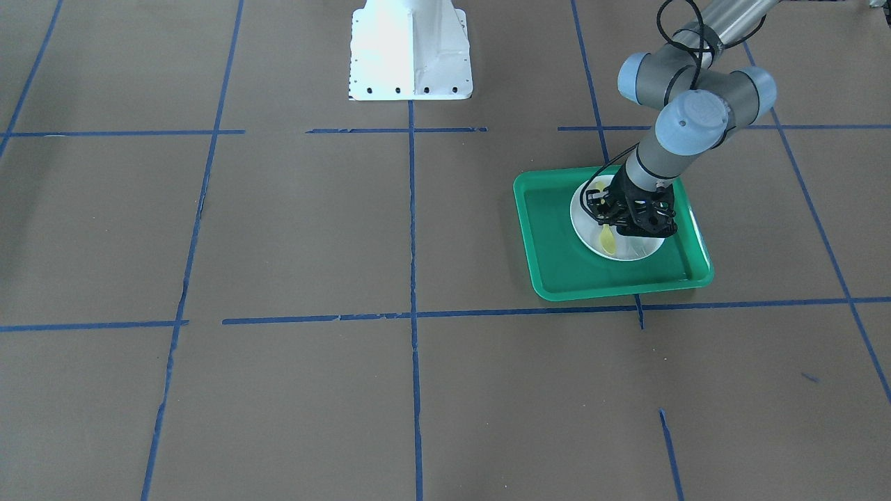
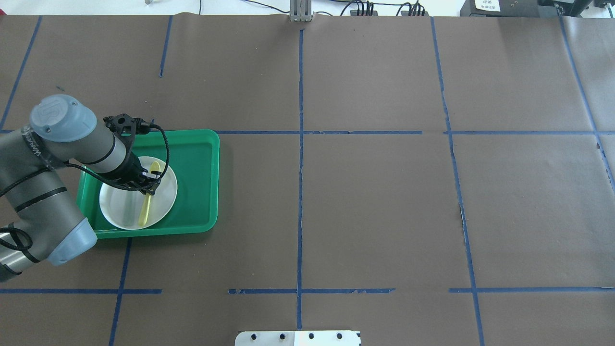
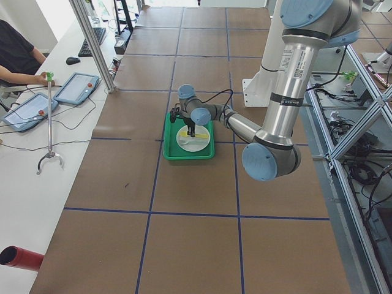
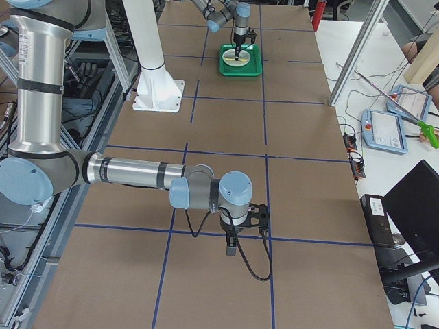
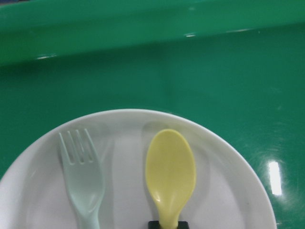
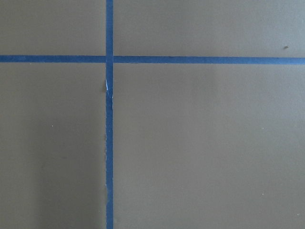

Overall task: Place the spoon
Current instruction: 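Close the left gripper on the yellow spoon and lift it off the plate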

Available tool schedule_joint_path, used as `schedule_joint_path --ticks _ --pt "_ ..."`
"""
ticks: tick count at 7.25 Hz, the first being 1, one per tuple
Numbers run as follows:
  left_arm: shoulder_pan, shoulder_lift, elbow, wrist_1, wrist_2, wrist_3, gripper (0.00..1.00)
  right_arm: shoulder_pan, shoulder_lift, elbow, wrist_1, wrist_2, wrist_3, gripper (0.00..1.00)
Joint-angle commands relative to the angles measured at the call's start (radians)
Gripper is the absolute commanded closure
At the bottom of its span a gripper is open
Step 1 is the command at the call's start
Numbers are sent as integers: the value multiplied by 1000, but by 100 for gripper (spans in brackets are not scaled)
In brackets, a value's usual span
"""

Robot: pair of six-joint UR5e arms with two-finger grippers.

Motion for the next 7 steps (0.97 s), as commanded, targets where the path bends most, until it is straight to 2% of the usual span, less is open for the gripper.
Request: schedule_joint_path --ticks 1,3,4,6,7 --pt "-61 14 -116 106 -3 4 100 0 0 0 0 0 -2 0" --pt "-158 -32 -191 304 -6 109 100 0 0 0 0 0 0 0" --pt "-167 -59 -191 346 -7 114 100 0 0 0 0 0 0 0" --pt "-157 -111 -168 349 -15 61 100 0 0 0 0 0 0 0" --pt "-135 -168 -127 343 -30 -58 100 0 0 0 0 0 0 0"
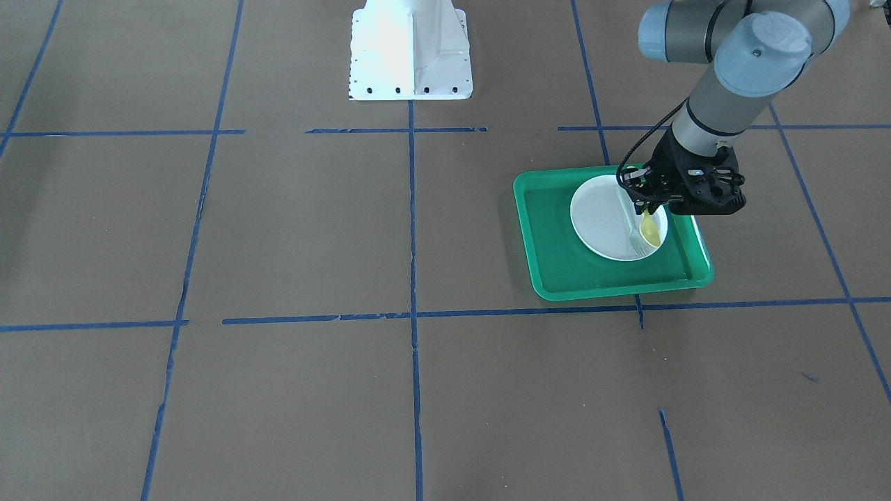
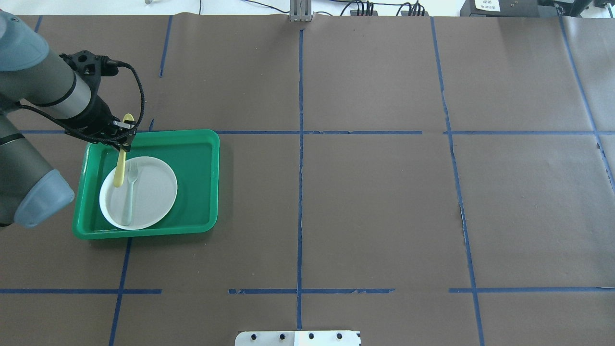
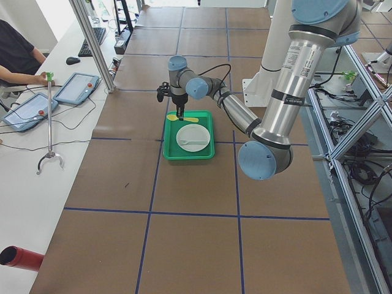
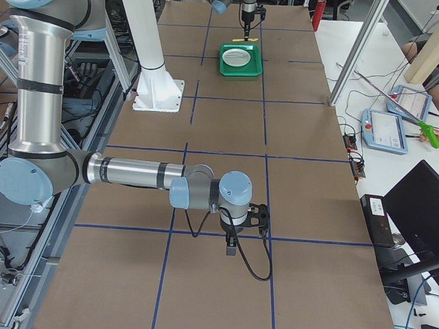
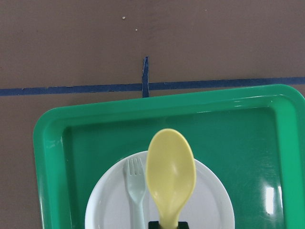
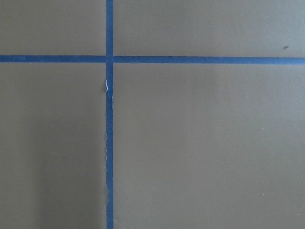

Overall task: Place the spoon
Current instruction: 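Carry the spoon past the plate rim and lower it onto the tray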

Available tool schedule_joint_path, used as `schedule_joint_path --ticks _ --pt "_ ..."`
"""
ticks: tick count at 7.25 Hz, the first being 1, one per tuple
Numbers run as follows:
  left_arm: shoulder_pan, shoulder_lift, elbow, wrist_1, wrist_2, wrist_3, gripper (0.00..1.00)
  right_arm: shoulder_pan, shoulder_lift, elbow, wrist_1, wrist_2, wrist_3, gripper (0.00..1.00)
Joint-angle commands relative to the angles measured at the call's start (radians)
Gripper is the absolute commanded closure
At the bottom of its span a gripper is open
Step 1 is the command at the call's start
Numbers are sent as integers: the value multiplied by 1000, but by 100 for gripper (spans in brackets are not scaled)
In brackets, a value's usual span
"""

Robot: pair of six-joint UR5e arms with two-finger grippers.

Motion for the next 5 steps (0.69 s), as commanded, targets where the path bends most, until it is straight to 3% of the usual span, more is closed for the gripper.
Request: schedule_joint_path --ticks 1,3,5 --pt "69 -86 47 -1 -33 -168 100 0 0 0 0 0 0 0" --pt "94 -108 68 -5 -30 -208 100 0 0 0 0 0 0 0" --pt "126 -107 181 -141 -21 -207 100 0 0 0 0 0 0 0"
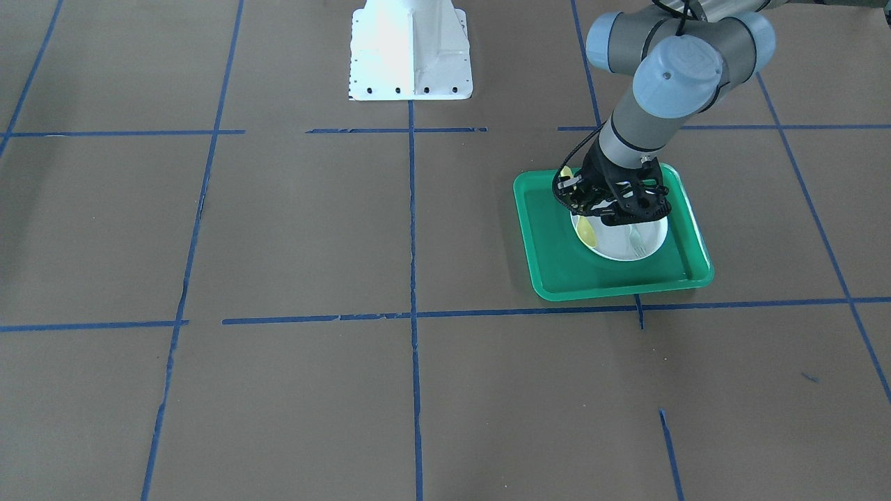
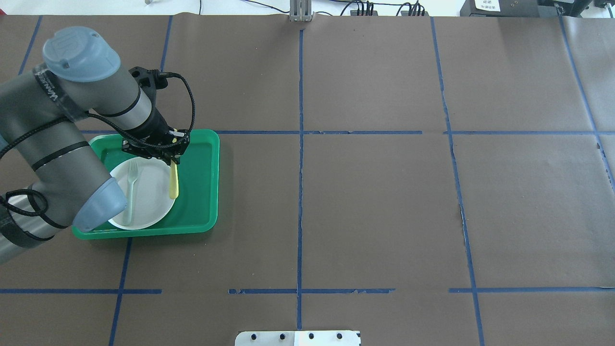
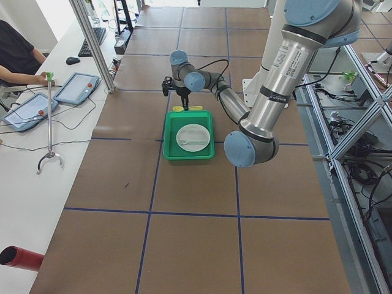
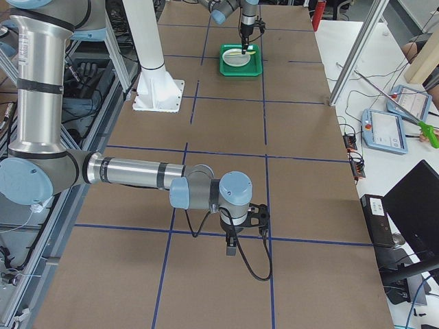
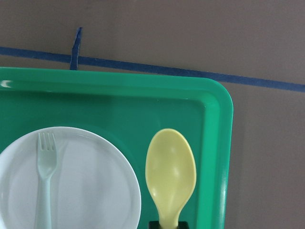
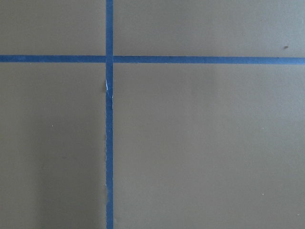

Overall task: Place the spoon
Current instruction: 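Carry the spoon past the plate rim and lower it onto the tray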

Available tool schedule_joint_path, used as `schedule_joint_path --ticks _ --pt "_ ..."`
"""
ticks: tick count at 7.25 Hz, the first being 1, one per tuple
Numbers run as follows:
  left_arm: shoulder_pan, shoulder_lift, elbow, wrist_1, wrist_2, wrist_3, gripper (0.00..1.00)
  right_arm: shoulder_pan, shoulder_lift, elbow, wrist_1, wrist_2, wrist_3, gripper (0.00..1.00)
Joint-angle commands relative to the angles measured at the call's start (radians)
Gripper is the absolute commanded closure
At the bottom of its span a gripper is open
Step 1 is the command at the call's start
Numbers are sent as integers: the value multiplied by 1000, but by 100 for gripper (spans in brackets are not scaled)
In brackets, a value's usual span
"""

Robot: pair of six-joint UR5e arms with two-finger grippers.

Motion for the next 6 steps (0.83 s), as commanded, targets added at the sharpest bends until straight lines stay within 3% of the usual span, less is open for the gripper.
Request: schedule_joint_path --ticks 1,6 --pt "53 -1 104 -112 5 -6 100 0 0 0 0 0 0 0" --pt "99 -1 150 -172 57 -4 100 0 0 0 0 0 0 0"
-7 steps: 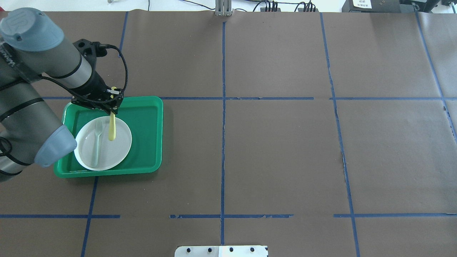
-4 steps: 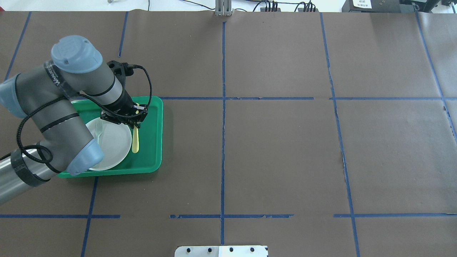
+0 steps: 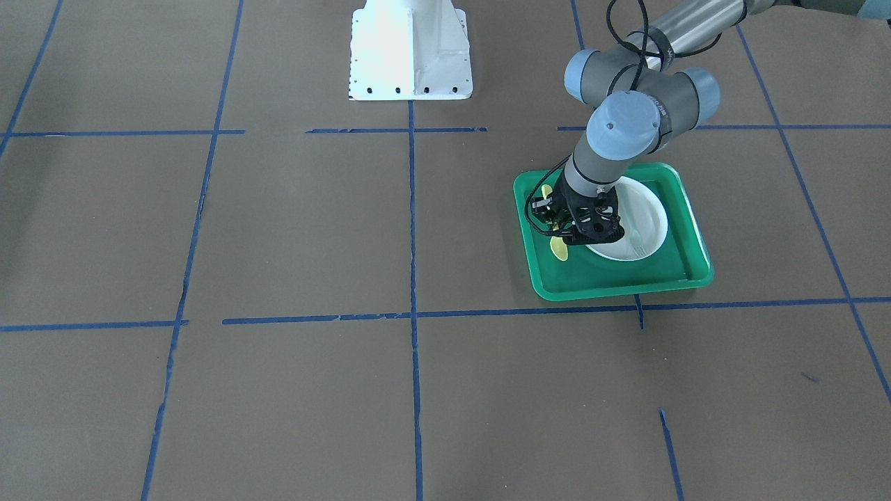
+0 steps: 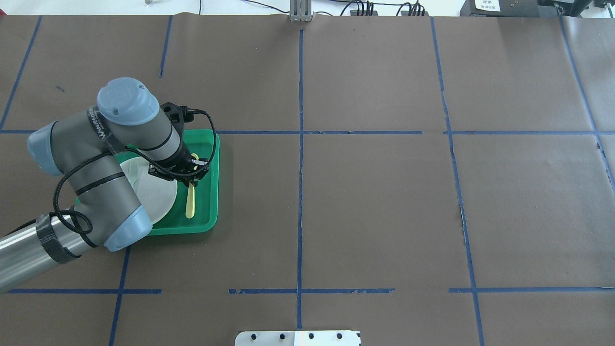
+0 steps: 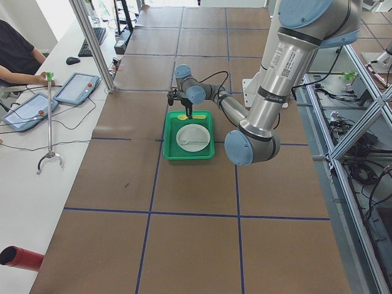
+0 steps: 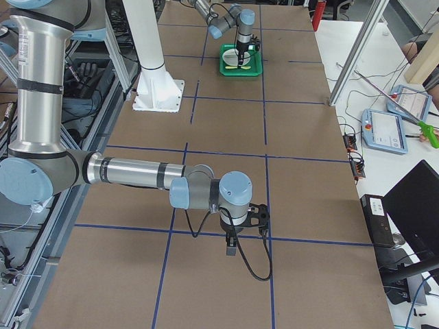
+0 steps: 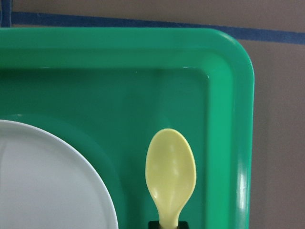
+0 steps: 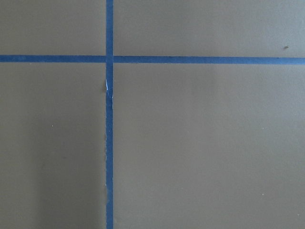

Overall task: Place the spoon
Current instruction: 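Carry the spoon past the plate rim and lower it onto the tray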

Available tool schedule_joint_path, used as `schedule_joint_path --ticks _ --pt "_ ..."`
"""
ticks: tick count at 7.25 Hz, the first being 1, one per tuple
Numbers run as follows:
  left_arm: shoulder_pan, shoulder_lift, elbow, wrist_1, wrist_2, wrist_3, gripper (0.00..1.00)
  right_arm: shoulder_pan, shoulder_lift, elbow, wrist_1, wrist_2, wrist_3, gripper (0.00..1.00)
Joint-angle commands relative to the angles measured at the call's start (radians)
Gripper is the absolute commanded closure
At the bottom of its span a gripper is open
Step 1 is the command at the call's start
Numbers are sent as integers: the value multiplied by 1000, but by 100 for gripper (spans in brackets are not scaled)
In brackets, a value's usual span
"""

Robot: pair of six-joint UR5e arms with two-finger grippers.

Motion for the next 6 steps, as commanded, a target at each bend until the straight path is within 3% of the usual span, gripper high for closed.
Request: schedule_joint_path --ticks 1,2,4,6 --pt "2 1 10 -30 2 8 58 0 0 0 0 0 -1 0" --pt "1 4 10 -45 2 10 1 0 0 0 0 0 0 0" --pt "-21 5 -22 -34 3 8 0 0 0 0 0 0 -1 0" --pt "-90 13 -157 77 2 15 0 0 0 0 0 0 0 0"
